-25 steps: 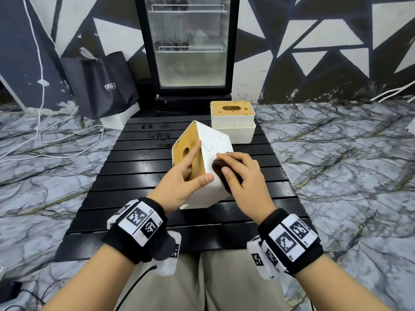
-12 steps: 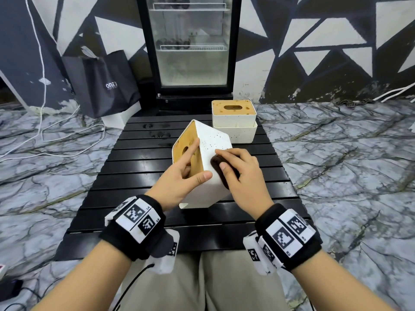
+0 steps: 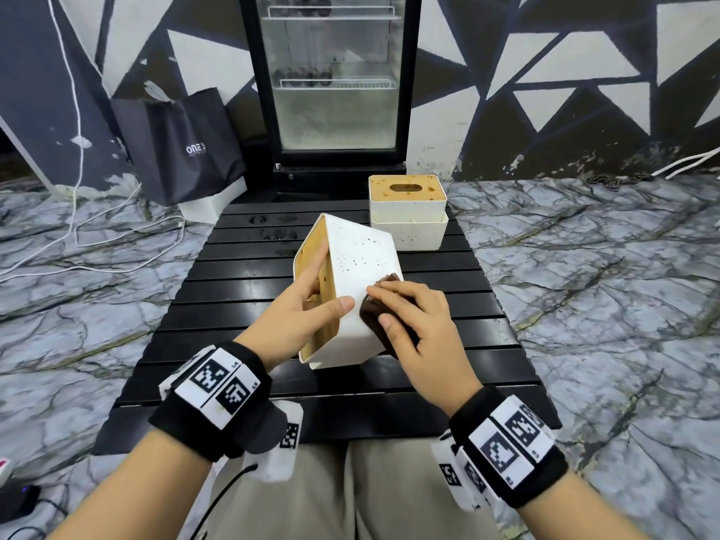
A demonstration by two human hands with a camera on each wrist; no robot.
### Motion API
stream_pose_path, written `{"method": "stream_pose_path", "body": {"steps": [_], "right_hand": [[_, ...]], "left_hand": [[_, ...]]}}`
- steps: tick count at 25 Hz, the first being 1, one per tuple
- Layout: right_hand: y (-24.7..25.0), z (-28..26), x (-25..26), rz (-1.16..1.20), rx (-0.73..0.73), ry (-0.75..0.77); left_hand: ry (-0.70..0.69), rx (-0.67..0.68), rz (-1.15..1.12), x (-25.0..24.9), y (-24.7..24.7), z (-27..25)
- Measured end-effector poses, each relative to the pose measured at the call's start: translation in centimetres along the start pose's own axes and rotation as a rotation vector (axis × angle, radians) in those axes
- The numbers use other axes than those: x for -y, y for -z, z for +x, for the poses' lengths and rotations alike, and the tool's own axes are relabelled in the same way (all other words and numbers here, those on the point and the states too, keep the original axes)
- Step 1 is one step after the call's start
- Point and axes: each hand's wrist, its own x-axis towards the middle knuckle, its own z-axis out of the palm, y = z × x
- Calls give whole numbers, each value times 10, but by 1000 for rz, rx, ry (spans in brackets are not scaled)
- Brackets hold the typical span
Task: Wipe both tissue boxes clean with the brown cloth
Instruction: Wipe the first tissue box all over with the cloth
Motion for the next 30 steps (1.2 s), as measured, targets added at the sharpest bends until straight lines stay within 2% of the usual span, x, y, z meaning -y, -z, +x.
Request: {"method": "stream_pose_path", "body": {"steps": [4,10,17,25,30], "right_hand": [[1,12,-10,-19,-25,-27],[1,40,-12,-4,-34,-162],[0,18,-10,-19,-51,-97],[6,63,-15,-30,-50,-164],[1,39,-12,-34,-68,-125]], "left_hand": [[-15,22,-11,0,-1,-3],[-23,27,-13,1,-5,-6],[-12,41,-9,0,-2,-7],[-8,82,-5,2,-3,-9],[-2,60,-16,3,-2,-7]]}}
